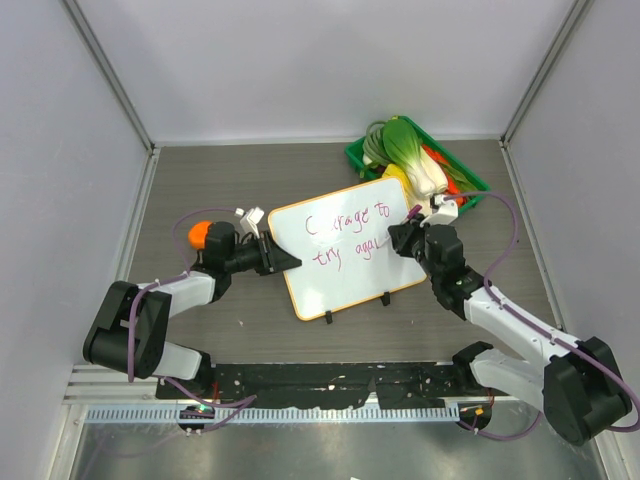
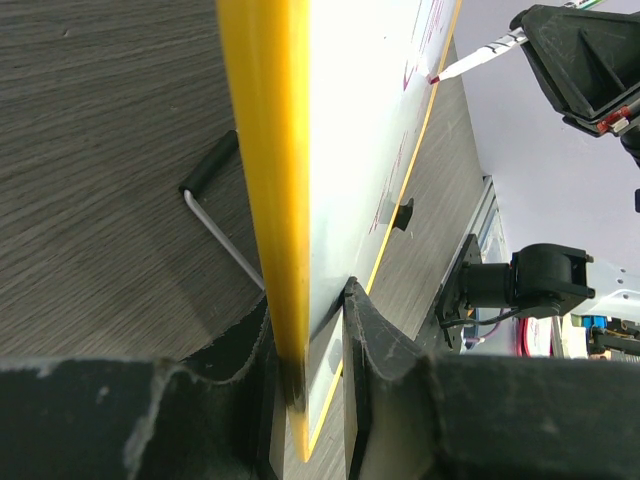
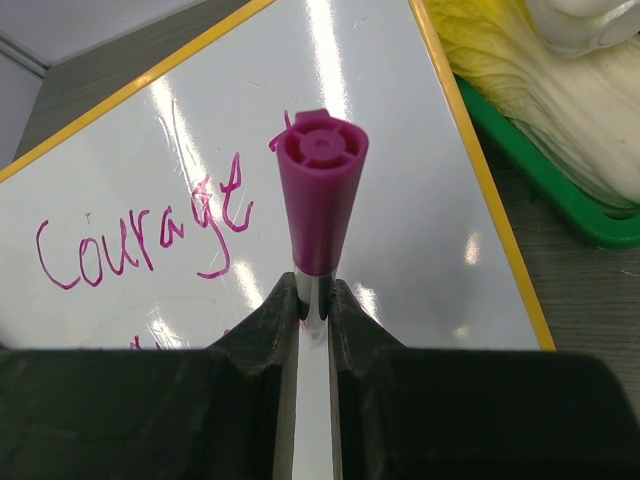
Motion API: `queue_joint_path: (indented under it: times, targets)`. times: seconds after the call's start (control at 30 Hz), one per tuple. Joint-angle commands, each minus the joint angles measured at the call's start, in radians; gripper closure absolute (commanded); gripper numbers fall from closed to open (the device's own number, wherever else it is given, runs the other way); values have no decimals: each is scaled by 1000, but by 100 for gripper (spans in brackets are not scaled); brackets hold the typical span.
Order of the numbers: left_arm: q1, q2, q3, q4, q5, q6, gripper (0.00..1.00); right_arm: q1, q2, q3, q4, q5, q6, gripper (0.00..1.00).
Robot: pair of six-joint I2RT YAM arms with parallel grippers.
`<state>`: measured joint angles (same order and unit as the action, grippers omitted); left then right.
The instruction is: Write a sentence on the whiteboard
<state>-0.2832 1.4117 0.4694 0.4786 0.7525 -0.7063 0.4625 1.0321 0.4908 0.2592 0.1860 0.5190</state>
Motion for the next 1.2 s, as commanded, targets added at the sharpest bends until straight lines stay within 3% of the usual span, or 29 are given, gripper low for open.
queue_joint_path:
  times: [0.0,0.4,0.83,1.17]
  targets:
    - [-8,35,-21,-135,-194,137,100,-2,-13,24,-32,1,-10,99]
    - [-8,33,-18,-138,-196,139,100,-2,15,137,8,26,9,99]
    - [-8,35,-20,-138,-194,140,100,-2,98,106,49,63,13,99]
    - [-8,39,-17,-138,-194,140,100,-2,49,103,34,53,16,99]
